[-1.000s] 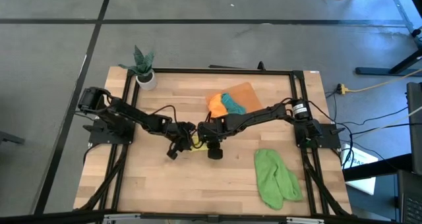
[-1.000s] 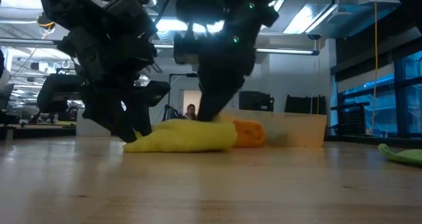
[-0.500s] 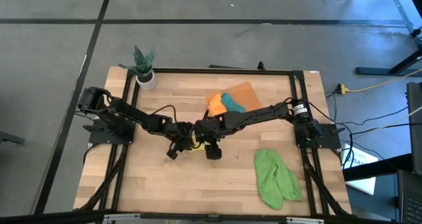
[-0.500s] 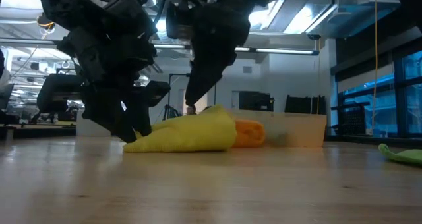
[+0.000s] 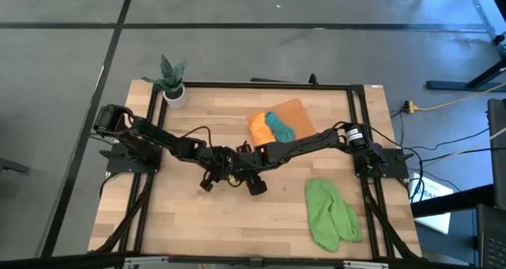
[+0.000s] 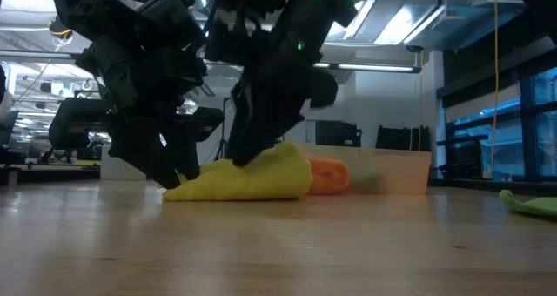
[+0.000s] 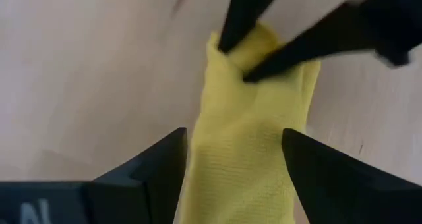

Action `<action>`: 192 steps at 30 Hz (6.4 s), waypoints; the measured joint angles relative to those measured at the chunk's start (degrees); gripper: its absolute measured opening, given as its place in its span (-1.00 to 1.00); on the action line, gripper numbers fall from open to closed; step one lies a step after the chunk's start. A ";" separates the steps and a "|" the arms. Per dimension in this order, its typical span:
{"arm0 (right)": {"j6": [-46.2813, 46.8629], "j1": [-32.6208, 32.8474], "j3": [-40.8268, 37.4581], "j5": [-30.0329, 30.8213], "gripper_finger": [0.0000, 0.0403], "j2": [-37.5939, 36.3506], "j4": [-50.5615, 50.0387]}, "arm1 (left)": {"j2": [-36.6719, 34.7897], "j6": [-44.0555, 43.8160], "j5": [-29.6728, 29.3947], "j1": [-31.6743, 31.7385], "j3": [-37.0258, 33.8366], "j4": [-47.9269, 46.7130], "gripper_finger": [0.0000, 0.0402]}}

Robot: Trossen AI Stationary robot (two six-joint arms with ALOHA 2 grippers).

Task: Roll microfiber towels into tight, uniform cylinder then place into a basket
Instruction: Roll the yellow microfiber towel, then put the yellow microfiber towel into the bin, then adjust the bin

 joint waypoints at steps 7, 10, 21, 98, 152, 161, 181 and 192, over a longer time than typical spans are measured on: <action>-0.73 0.04 0.00 0.94 0.22 2.29 -0.25 | 0.02 -0.04 -0.03 0.00 -0.02 0.00 -0.46; -0.82 -0.01 0.00 1.38 0.22 3.30 -0.14 | 0.02 -0.04 -0.10 0.00 -0.02 0.00 -0.46; -0.29 -0.20 0.05 6.27 0.22 4.64 -0.26 | 0.02 0.16 0.72 0.00 -0.05 -0.03 -0.46; 52.83 -13.40 26.25 41.68 -0.84 5.49 -56.98 | -33.24 -19.19 -23.17 -12.46 -0.09 -31.76 -0.46; 56.01 -13.92 20.94 29.68 -0.07 4.88 -56.88 | -33.27 -20.85 -23.08 -12.46 -0.09 -31.80 -0.46; 53.07 -0.43 23.00 17.69 -0.07 4.86 -55.62 | -33.29 -20.85 -23.08 -12.46 -0.09 -31.80 -0.46; 52.63 -0.85 5.54 13.26 -0.06 4.93 -40.20 | -33.29 -20.93 -23.07 -12.46 -0.09 -31.82 -0.46; 43.57 -10.54 3.54 25.79 -0.06 4.90 -41.47 | -33.29 -20.96 -23.08 -12.46 -0.09 -31.82 -0.46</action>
